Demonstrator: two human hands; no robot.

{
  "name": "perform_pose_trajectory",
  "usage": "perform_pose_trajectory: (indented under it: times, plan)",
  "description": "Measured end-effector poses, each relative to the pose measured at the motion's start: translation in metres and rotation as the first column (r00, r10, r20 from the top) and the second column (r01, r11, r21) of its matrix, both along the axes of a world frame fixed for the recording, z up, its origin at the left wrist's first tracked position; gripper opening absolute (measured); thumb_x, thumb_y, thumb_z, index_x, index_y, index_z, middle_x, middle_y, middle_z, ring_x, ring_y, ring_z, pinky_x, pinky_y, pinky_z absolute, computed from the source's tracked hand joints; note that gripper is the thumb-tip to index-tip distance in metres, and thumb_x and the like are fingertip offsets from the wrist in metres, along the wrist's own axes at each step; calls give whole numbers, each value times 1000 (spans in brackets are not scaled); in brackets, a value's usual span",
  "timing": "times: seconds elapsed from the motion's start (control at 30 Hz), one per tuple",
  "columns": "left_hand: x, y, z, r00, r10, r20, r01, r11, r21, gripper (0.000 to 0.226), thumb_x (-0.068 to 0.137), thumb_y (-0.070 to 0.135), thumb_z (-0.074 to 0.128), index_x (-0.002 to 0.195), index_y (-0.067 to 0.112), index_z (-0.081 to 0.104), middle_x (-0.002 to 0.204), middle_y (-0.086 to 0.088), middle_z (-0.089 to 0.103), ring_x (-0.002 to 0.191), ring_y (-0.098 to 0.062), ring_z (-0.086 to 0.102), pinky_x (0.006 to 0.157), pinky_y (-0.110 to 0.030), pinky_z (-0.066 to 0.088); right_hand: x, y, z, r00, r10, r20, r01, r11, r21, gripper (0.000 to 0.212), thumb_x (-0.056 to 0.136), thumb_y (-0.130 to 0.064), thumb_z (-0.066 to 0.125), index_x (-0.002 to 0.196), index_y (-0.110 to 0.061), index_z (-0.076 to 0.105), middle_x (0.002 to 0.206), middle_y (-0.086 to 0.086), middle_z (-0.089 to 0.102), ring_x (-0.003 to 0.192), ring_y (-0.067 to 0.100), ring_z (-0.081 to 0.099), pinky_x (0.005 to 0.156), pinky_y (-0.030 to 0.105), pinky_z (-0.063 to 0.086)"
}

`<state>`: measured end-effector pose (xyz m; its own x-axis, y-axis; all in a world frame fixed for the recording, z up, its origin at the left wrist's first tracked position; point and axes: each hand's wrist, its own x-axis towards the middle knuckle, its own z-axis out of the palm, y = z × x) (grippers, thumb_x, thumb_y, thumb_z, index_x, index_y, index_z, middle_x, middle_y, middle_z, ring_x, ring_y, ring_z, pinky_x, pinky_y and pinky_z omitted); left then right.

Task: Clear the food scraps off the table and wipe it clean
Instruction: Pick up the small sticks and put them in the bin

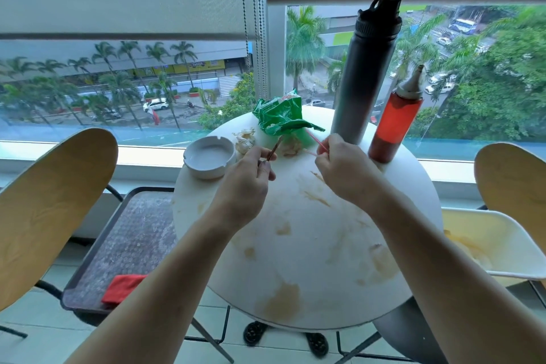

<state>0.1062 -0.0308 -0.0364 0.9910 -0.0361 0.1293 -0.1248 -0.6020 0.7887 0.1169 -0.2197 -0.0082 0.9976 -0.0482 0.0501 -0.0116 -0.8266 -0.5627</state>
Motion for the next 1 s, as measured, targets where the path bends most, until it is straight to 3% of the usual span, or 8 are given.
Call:
perform_pose_trajectory:
  times: [0.13, 0.27, 0.4, 0.5, 0.6, 0.73, 0.83, 1.0]
  plan:
    - [-4, -1, 5, 1000, -18, 6, 18, 1000, -4, 18, 104, 24, 46, 113, 27, 61, 87, 10, 73, 89, -11, 66, 87, -38, 54, -9, 5, 6, 1000, -4, 23, 2, 998, 65, 35, 103, -24, 38, 134, -16, 52, 115, 18, 65, 105, 37, 58, 87, 39, 48]
    - [-11, -1, 8, 998, -60, 21, 60, 998, -19, 14, 104, 26, 50, 110, 26, 62, 87, 14, 76, 88, -3, 67, 83, -39, 57, -27, 9, 8, 997, -16, 76, 7, 993, 116, 29, 107, -39, 35, 109, -16, 54, 93, 11, 65, 85, 32, 57, 73, 39, 44]
    - [-18, -3, 10, 992, -114, 47, 116, 992, -41, 12, 103, 25, 53, 106, 24, 65, 85, 13, 76, 83, -1, 69, 80, -40, 59, -41, 11, 4, 992, -29, 123, 4, 980, 197, 26, 106, -32, 37, 94, -14, 51, 83, 11, 63, 76, 30, 57, 67, 43, 47]
    - [-25, -5, 12, 984, -174, 44, 177, 981, -83, 12, 102, 24, 55, 105, 23, 67, 87, 8, 75, 84, -10, 70, 82, -44, 60, -54, 15, 2, 995, -24, 100, -8, 951, 309, 24, 106, -24, 37, 95, -15, 56, 77, 7, 60, 66, 20, 52, 62, 39, 44]
    - [-33, -10, 11, 973, -227, 46, 231, 965, -122, 14, 98, 31, 57, 103, 23, 68, 88, 7, 71, 86, -17, 72, 83, -46, 60, -68, 17, -2, 994, -54, 93, 18, 938, 347, 23, 106, -25, 40, 102, -14, 59, 79, 2, 57, 72, 18, 52, 66, 36, 41]
    - [-42, -20, 9, 948, -317, 40, 319, 933, -168, 15, 97, 32, 59, 102, 25, 70, 84, 6, 72, 80, -15, 74, 82, -44, 61, -85, 17, -9, 980, -135, 143, 76, 930, 358, 31, 103, -37, 49, 78, -18, 51, 66, -5, 49, 59, 11, 45, 55, 29, 35]
    - [-50, -32, 8, 926, -374, 50, 377, 910, -174, 15, 96, 33, 59, 94, 23, 70, 78, 1, 73, 75, -18, 74, 77, -46, 62, -97, 14, -14, 963, -168, 211, 76, 921, 383, 29, 102, -37, 55, 77, -23, 53, 57, -9, 45, 52, 4, 45, 51, 19, 31]
    - [-65, -58, 8, 904, -425, 48, 425, 882, -203, 13, 97, 28, 64, 92, 19, 73, 78, -1, 75, 74, -19, 74, 76, -46, 62, -116, -8, -15, 929, -238, 284, 128, 926, 356, 19, 99, -33, 59, 85, -21, 57, 58, -8, 46, 55, 7, 46, 55, 24, 38]
